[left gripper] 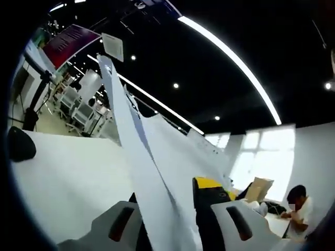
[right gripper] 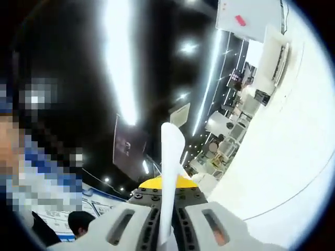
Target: Organize the stack of printing papers by aligning and flattening the scattered papers on the table
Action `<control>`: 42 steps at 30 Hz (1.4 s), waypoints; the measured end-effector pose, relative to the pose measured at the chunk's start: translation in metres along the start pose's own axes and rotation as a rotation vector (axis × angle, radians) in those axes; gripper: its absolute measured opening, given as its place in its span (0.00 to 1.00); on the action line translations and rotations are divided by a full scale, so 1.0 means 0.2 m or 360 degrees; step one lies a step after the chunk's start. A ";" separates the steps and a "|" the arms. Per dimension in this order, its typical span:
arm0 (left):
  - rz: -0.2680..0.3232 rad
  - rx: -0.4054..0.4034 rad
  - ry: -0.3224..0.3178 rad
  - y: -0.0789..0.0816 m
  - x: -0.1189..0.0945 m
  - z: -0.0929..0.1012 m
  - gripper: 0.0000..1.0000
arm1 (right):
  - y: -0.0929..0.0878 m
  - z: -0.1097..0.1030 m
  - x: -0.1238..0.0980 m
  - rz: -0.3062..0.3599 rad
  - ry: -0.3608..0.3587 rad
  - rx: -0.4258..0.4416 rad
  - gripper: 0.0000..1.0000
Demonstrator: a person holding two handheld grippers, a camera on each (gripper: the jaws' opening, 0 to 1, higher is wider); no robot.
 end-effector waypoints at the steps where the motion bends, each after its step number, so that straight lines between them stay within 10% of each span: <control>1: 0.0002 0.0002 0.0004 0.00 0.00 0.00 0.24 | 0.00 0.00 0.00 -0.0002 -0.0001 0.0002 0.00; 31: 0.0126 -0.0184 0.0105 -0.06 0.11 -0.02 0.25 | -0.18 -0.09 -0.03 0.0021 -0.0154 -0.0082 0.00; 42: 0.0216 -0.0090 0.0039 -0.01 0.08 0.02 0.06 | -0.18 -0.10 -0.03 -0.0021 -0.0130 -0.0131 0.07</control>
Point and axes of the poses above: the point that each gripper's makers call its tool centre point, and the gripper's own axes: x roughly forward along the fingers, z roughly to its right, y roughly out of its top, the point moved 5 cm from there along -x, roughly backward along the fingers, and after that the axes turned 7 degrees about z, right-handed, at the moved point
